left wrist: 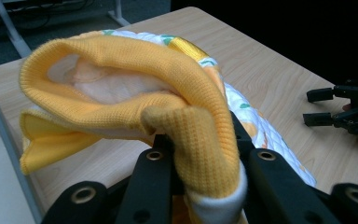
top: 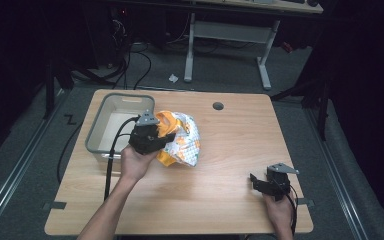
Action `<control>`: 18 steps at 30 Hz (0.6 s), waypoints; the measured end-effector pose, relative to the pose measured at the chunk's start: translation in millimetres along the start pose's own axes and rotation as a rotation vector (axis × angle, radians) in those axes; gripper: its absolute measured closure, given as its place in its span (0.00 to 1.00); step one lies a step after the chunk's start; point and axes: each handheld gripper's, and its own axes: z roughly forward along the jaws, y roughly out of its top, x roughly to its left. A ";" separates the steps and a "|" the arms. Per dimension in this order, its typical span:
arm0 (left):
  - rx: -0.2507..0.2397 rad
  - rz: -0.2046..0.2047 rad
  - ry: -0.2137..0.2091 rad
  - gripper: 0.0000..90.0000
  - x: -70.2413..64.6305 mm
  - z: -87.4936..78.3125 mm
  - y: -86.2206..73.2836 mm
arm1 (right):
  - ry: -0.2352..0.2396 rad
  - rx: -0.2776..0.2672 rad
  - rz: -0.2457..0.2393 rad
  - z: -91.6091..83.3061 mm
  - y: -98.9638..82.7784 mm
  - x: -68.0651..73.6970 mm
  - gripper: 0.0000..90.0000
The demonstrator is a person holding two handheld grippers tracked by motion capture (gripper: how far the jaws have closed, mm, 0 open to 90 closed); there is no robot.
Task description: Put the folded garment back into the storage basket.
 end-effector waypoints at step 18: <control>-0.029 -0.025 0.037 0.86 20.3 -22.5 0.3 | 0.001 -0.002 0.000 0.1 -0.1 0.0 0.31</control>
